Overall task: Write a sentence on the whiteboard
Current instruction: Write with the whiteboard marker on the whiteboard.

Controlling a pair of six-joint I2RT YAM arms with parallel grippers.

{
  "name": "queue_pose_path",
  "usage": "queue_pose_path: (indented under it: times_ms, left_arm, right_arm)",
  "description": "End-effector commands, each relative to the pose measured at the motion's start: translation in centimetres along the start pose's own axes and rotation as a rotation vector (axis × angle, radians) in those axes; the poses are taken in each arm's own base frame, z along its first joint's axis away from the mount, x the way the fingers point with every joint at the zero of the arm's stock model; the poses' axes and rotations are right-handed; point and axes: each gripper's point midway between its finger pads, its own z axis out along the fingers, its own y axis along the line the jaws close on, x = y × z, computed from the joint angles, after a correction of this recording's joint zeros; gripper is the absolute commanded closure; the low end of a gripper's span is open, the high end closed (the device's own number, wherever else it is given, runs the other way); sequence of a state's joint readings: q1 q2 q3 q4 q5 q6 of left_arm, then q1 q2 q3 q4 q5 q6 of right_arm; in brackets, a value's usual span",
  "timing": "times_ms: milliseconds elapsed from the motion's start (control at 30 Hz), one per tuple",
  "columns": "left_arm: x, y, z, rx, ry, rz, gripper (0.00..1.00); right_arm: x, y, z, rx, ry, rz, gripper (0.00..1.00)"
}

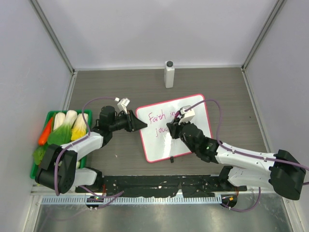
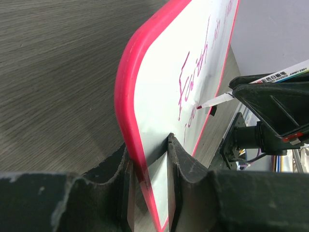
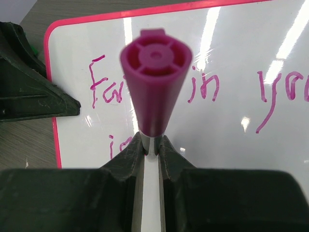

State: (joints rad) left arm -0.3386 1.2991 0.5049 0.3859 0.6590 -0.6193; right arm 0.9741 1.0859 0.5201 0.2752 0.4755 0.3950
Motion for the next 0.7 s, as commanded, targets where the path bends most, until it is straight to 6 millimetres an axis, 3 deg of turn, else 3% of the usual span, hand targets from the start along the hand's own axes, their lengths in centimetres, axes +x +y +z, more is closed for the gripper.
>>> queue_pose_path:
  times_ms: [0,233,667]
  left_arm:
    - [-0.2,6.3,-0.3,-0.272,-0.038,0.121,1.00]
    - [-0.1,6.4,-0.3,-0.276,-0.037,0.121,1.00]
    - [-0.1,6.2,-0.3,-0.270,-0.036,0.124,1.00]
  right_arm:
    - [-4.0,1.1,-0.3,-0.024,-0.102,0.037,0.99]
    - [-4.7,0.8,0.1,0.004,-0.123,0.037,0.99]
    - [-3.5,-0.2,1.0,0.050,-0.112,0.032,0.99]
